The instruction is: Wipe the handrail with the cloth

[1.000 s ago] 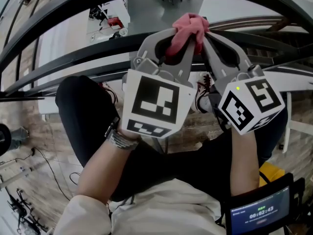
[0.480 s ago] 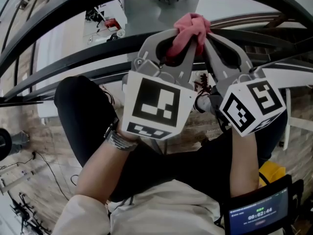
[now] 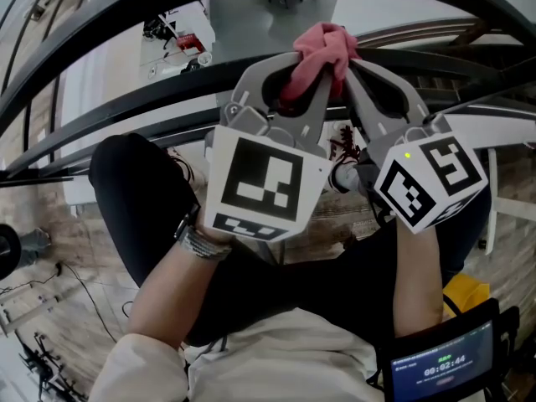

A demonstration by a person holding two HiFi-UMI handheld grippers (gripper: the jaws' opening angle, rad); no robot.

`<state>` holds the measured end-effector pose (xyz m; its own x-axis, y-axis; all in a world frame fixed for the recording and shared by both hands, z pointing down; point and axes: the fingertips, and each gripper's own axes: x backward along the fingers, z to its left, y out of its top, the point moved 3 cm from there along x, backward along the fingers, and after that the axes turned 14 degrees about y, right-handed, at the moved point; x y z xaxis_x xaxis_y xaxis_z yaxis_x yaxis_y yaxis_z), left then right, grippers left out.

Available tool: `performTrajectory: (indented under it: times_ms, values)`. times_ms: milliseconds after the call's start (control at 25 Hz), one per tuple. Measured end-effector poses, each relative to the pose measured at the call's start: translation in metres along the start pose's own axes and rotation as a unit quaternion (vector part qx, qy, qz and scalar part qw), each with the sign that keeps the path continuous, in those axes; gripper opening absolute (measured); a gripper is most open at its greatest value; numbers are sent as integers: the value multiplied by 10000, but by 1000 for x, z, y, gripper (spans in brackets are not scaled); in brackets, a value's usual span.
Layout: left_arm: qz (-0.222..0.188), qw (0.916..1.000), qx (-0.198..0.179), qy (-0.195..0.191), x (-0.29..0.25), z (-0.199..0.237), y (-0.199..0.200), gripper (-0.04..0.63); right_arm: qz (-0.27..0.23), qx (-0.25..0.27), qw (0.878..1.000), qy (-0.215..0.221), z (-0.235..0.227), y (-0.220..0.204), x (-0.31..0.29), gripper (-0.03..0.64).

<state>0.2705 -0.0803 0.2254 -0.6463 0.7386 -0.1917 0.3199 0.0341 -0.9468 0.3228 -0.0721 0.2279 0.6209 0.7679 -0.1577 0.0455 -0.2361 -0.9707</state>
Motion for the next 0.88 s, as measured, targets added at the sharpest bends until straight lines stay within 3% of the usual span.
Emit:
performTrajectory:
  times_ms: [880]
  values:
    - [11,9998,-46,-206,4,-4,-6,31,156,-245,9993,252,-1,-9,-2,2]
